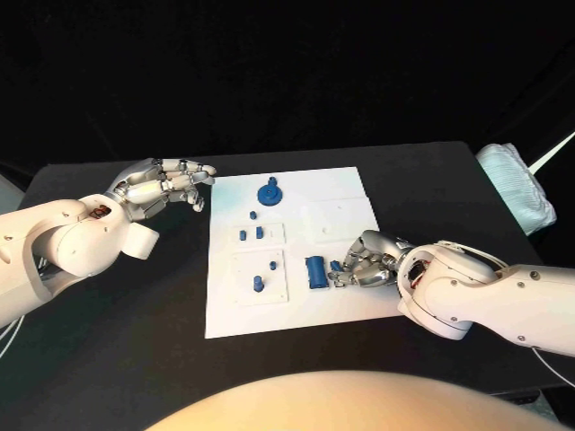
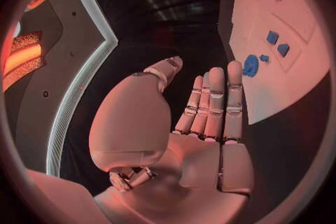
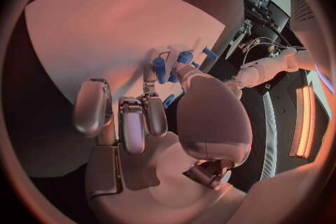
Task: Assemble the parts on the task board
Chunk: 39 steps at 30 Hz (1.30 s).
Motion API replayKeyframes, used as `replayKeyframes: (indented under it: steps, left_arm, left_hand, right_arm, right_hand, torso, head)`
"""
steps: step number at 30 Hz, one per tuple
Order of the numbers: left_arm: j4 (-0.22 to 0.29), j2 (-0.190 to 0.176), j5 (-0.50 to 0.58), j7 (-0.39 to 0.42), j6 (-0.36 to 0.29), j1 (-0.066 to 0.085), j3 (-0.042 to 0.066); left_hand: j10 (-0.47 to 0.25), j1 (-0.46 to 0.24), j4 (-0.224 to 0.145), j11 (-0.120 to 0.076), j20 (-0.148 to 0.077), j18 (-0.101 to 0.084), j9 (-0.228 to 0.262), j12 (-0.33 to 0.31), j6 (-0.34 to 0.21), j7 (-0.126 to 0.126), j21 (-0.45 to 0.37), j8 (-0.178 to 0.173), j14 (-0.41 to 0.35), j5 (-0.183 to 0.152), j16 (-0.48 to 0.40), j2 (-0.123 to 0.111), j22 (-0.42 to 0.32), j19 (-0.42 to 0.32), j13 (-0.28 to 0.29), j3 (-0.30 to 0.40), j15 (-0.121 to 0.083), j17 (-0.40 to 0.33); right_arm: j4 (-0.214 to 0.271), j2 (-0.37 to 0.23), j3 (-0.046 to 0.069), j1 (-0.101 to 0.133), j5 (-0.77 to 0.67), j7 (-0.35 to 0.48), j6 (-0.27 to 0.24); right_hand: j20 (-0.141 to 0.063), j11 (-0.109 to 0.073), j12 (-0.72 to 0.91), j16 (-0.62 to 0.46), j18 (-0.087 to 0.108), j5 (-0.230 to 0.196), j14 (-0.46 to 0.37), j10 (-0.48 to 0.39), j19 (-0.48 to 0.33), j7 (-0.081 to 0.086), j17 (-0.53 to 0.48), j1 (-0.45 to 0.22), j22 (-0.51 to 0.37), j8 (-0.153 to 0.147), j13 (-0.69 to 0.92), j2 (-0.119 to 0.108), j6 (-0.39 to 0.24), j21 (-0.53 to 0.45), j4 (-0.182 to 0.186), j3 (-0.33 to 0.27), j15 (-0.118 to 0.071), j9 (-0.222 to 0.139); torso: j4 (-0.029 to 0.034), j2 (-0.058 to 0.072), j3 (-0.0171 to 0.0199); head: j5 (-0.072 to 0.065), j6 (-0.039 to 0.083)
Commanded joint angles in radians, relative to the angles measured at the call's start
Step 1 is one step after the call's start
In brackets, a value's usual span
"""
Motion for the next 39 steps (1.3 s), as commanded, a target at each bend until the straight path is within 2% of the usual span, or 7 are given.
replayKeyframes:
  steps: [1,20,22,24,29,35,39]
  left_arm:
    - [0.000,0.000,0.000,0.003,0.015,0.000,0.001]
    - [-0.001,0.000,0.000,0.001,0.014,0.000,0.001]
    - [-0.001,0.000,0.000,0.001,0.014,0.000,0.001]
    - [-0.001,0.000,0.000,0.001,0.014,0.000,0.001]
    - [-0.002,0.001,0.000,0.002,0.015,0.000,0.001]
    - [-0.003,0.003,0.000,0.003,0.016,0.000,0.001]
    - [-0.004,0.004,0.000,0.003,0.017,0.000,0.001]
  left_hand:
    - [-0.009,0.003,0.003,0.000,0.000,0.015,-0.001,0.005,-0.008,0.022,-0.007,0.004,-0.004,-0.001,0.006,0.006,-0.002,0.006,-0.002,-0.001,0.003,0.000]
    - [-0.009,0.003,0.003,0.000,0.000,0.015,-0.001,0.005,-0.008,0.022,-0.007,0.004,-0.004,-0.001,0.006,0.006,-0.002,0.006,-0.002,-0.001,0.003,0.000]
    - [-0.009,0.003,0.003,0.000,0.000,0.015,-0.001,0.005,-0.008,0.022,-0.007,0.004,-0.004,-0.001,0.006,0.006,-0.002,0.006,-0.002,-0.001,0.003,0.000]
    - [-0.009,0.003,0.003,0.000,0.000,0.015,-0.001,0.005,-0.008,0.022,-0.007,0.004,-0.004,-0.001,0.006,0.006,-0.002,0.006,-0.002,-0.001,0.003,0.000]
    - [-0.009,0.003,0.003,0.000,0.000,0.015,-0.001,0.005,-0.008,0.022,-0.007,0.004,-0.004,-0.001,0.006,0.006,-0.002,0.006,-0.002,-0.001,0.003,0.000]
    - [-0.009,0.003,0.003,0.000,0.000,0.015,-0.001,0.005,-0.008,0.022,-0.007,0.004,-0.004,-0.001,0.006,0.006,-0.002,0.006,-0.002,-0.001,0.003,0.000]
    - [-0.009,0.003,0.003,0.000,0.000,0.015,-0.001,0.005,-0.008,0.022,-0.007,0.004,-0.004,-0.001,0.006,0.006,-0.002,0.006,-0.002,-0.001,0.003,0.000]
  right_arm:
    - [0.012,0.000,0.000,-0.001,0.002,0.018,0.003]
    - [0.018,-0.024,0.000,-0.001,-0.015,0.016,0.009]
    - [0.016,-0.027,0.000,-0.001,-0.019,0.017,0.016]
    - [0.013,-0.029,0.000,-0.001,-0.021,0.018,0.020]
    - [0.008,-0.033,0.000,-0.001,-0.032,0.029,0.025]
    - [-0.005,-0.024,0.000,-0.001,-0.053,0.034,0.040]
    - [-0.013,-0.016,0.000,-0.001,-0.063,0.030,0.041]
  right_hand:
    - [-0.001,-0.004,-0.003,0.002,-0.010,-0.002,0.094,0.053,0.003,0.000,0.215,-0.013,0.118,0.005,0.170,0.003,-0.007,-0.001,0.001,-0.009,-0.001,0.001]
    - [-0.002,-0.007,-0.002,0.002,-0.010,0.021,0.094,0.054,0.005,-0.003,0.216,-0.007,0.121,0.006,0.172,0.028,-0.007,0.001,-0.006,-0.023,-0.003,0.003]
    - [-0.003,-0.007,-0.002,0.002,-0.010,-0.011,0.094,0.054,0.006,-0.002,0.216,0.044,0.122,0.005,0.172,0.029,-0.009,0.000,-0.023,-0.017,-0.004,0.003]
    - [-0.003,-0.008,-0.003,0.002,-0.010,-0.075,0.094,0.054,0.006,-0.003,0.215,0.090,0.123,0.005,0.173,0.030,-0.010,-0.001,-0.036,-0.007,-0.004,0.002]
    - [-0.003,-0.008,-0.004,0.001,-0.010,-0.099,0.094,0.053,0.005,-0.003,0.215,0.132,0.122,0.003,0.173,0.015,-0.011,-0.008,-0.054,-0.004,-0.004,0.001]
    - [-0.003,-0.008,-0.006,0.001,-0.010,-0.211,0.094,0.053,0.006,-0.004,0.215,0.203,0.125,-0.001,0.173,0.013,-0.006,-0.010,-0.072,-0.004,-0.004,-0.005]
    - [-0.003,-0.008,-0.005,0.002,-0.010,-0.212,0.094,0.053,0.007,-0.003,0.215,0.203,0.126,-0.001,0.174,0.013,-0.006,-0.008,-0.071,-0.004,-0.004,-0.005]
  torso:
    - [-0.0010,0.000,-0.0003]
    - [-0.0003,0.000,-0.0005]
    - [-0.0001,0.000,-0.0002]
    - [-0.0001,0.000,-0.0001]
    - [-0.0011,-0.001,-0.0005]
    - [-0.0001,-0.001,-0.0006]
    - [0.0008,0.000,-0.0005]
  head:
    - [0.001,-0.001]
    - [-0.002,-0.001]
    - [-0.002,-0.002]
    - [-0.002,-0.002]
    - [-0.002,-0.001]
    - [-0.004,0.000]
    - [-0.005,-0.002]
